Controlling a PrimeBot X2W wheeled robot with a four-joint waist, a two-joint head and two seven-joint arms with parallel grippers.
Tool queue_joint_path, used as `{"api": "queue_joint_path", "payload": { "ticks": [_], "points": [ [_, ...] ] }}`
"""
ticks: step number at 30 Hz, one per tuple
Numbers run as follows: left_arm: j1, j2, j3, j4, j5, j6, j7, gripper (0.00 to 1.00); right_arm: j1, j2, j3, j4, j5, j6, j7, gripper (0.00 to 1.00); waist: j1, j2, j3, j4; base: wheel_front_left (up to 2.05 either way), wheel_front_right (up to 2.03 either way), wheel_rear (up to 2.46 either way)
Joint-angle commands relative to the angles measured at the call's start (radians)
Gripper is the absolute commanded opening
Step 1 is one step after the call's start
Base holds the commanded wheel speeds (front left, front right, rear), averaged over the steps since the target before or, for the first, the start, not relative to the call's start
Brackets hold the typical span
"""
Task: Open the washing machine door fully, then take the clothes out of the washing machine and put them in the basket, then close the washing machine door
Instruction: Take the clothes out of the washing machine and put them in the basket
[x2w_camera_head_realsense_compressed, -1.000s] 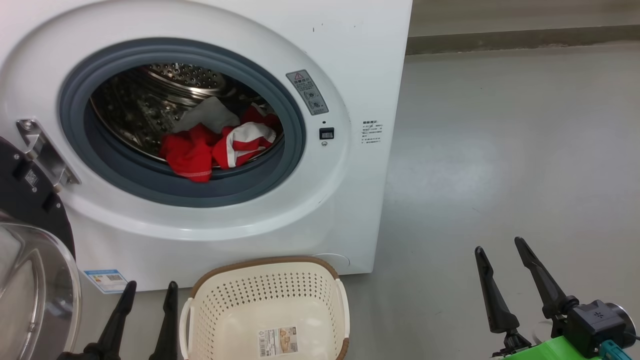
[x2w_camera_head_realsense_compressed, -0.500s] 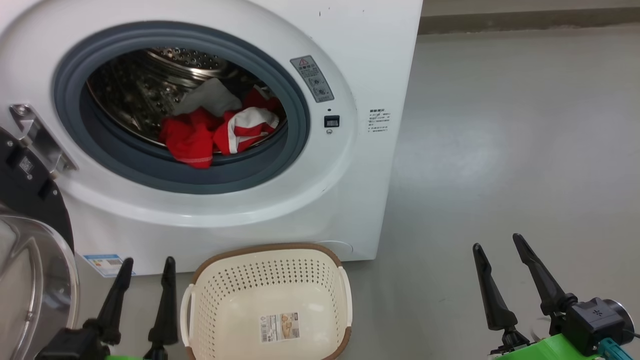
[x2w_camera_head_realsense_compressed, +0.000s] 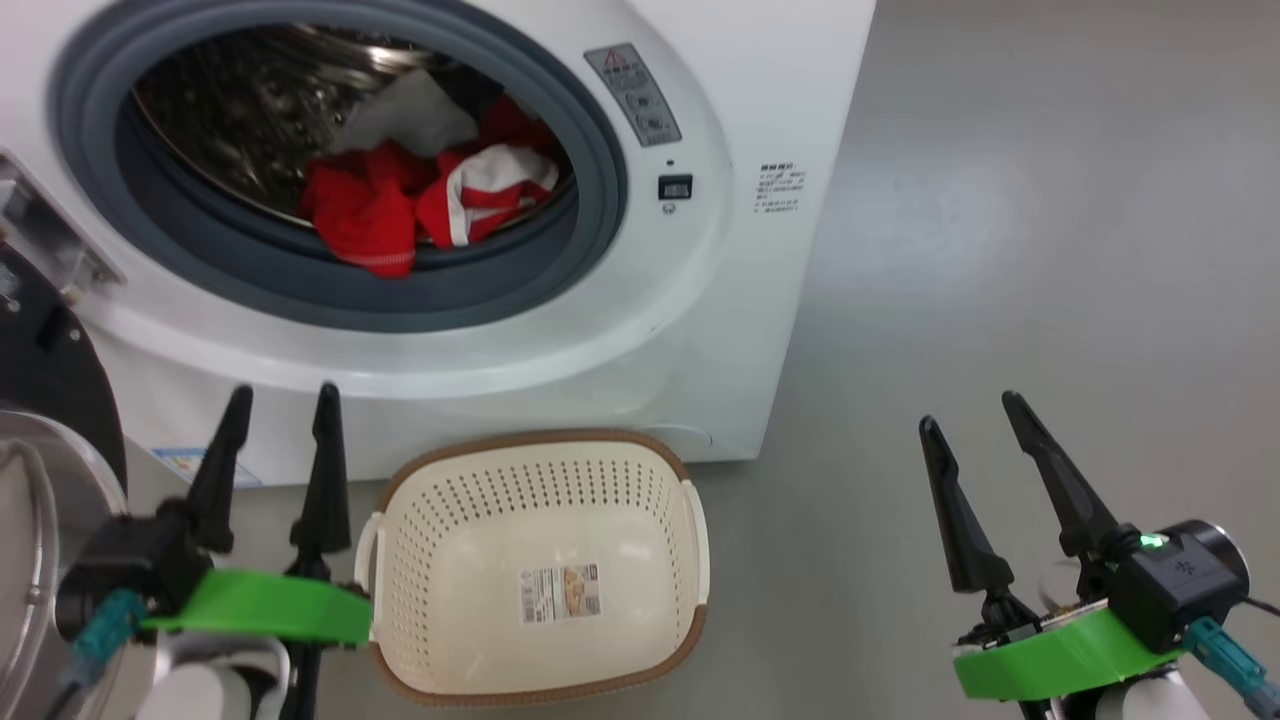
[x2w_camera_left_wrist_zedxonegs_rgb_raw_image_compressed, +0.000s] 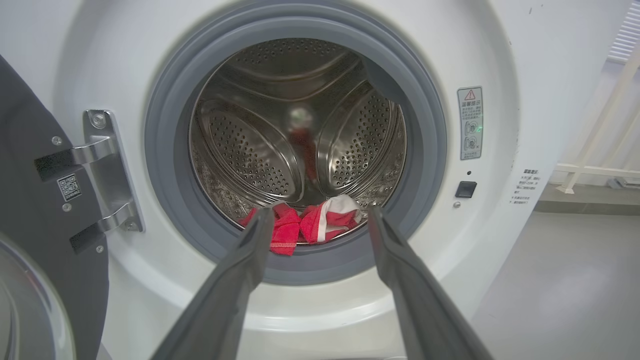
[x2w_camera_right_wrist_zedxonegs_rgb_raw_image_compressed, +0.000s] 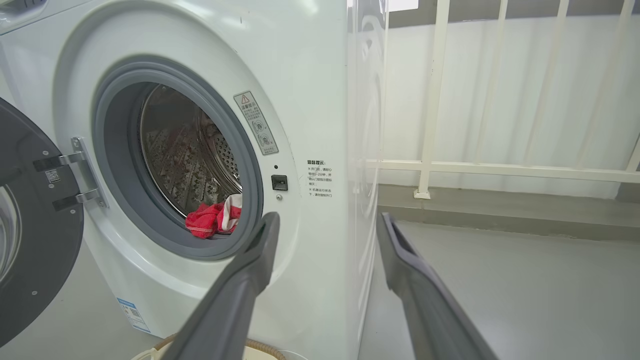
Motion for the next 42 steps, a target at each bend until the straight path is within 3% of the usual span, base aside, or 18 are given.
{"api": "queue_joint_path", "payload": {
  "ticks": [1, 17, 30, 36, 42],
  "points": [
    [-0.062, 0.026, 0.032, -0.007, 0.001, 0.008, 0.000, 1.00, -0.042, -0.013, 0.028, -0.031, -0.007, 0.006, -0.007, 1.00, 0.0000, 0.0000, 0.059, 0.001, 0.00, 0.00, 0.00],
    [-0.412, 0.043, 0.018, 0.192, 0.034, 0.007, -0.022, 1.00, -0.161, -0.023, 0.045, -0.066, -0.001, 0.006, -0.007, 1.00, 0.0000, 0.0000, 0.267, -0.038, 0.00, 0.00, 0.00],
    [-0.714, 0.058, 0.028, 0.434, 0.041, -0.013, -0.032, 1.00, -0.216, -0.022, 0.051, -0.083, 0.008, 0.006, -0.007, 1.00, 0.0000, 0.0000, 0.401, -0.066, 0.00, 0.00, 0.00],
    [-0.851, 0.061, 0.028, 0.568, 0.046, -0.002, -0.028, 1.00, -0.246, -0.025, 0.062, -0.087, 0.010, 0.006, -0.007, 1.00, 0.0000, 0.0000, 0.443, -0.070, 0.00, 0.00, 0.00],
    [-0.965, 0.096, -0.006, 0.733, 0.092, 0.046, 0.056, 1.00, -0.266, -0.026, 0.082, -0.081, 0.013, 0.006, -0.007, 1.00, 0.0000, 0.0000, 0.463, -0.087, 0.00, 0.00, 0.00]
  ]
}}
